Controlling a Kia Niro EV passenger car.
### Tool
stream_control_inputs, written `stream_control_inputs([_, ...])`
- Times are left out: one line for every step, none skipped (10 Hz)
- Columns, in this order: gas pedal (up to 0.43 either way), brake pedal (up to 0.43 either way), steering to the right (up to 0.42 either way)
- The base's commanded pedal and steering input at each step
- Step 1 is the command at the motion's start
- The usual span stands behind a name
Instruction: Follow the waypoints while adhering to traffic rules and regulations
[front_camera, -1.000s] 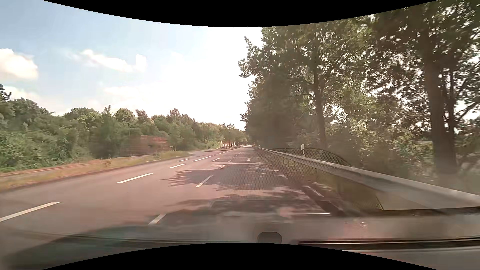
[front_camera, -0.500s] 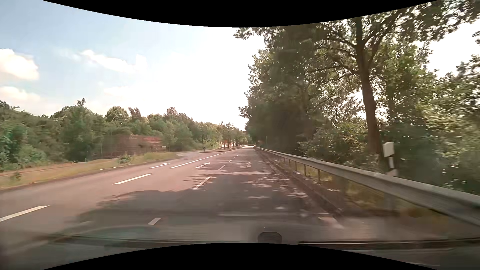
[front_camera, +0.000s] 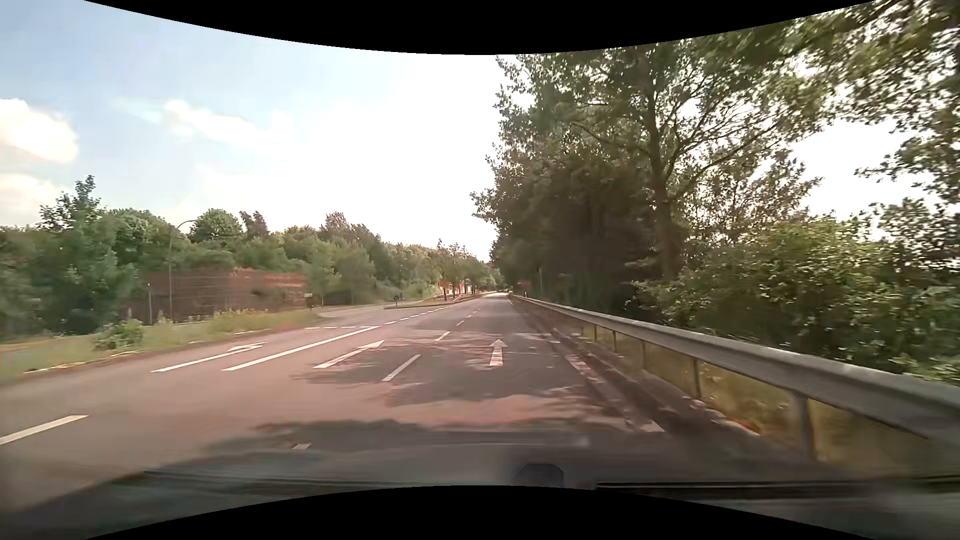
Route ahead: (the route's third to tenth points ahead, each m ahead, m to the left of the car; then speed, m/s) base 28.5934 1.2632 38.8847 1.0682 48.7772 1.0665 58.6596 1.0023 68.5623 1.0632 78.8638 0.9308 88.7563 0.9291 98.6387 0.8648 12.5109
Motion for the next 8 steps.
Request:
stream_control_inputs([0.157,0.0,-0.004])
stream_control_inputs([0.157,0.0,-0.004])
stream_control_inputs([0.157,0.0,-0.003])
stream_control_inputs([0.157,0.0,-0.002])
stream_control_inputs([0.157,0.0,-0.002])
stream_control_inputs([0.157,0.0,-0.002])
stream_control_inputs([0.157,0.0,-0.002])
stream_control_inputs([0.157,0.0,-0.002])
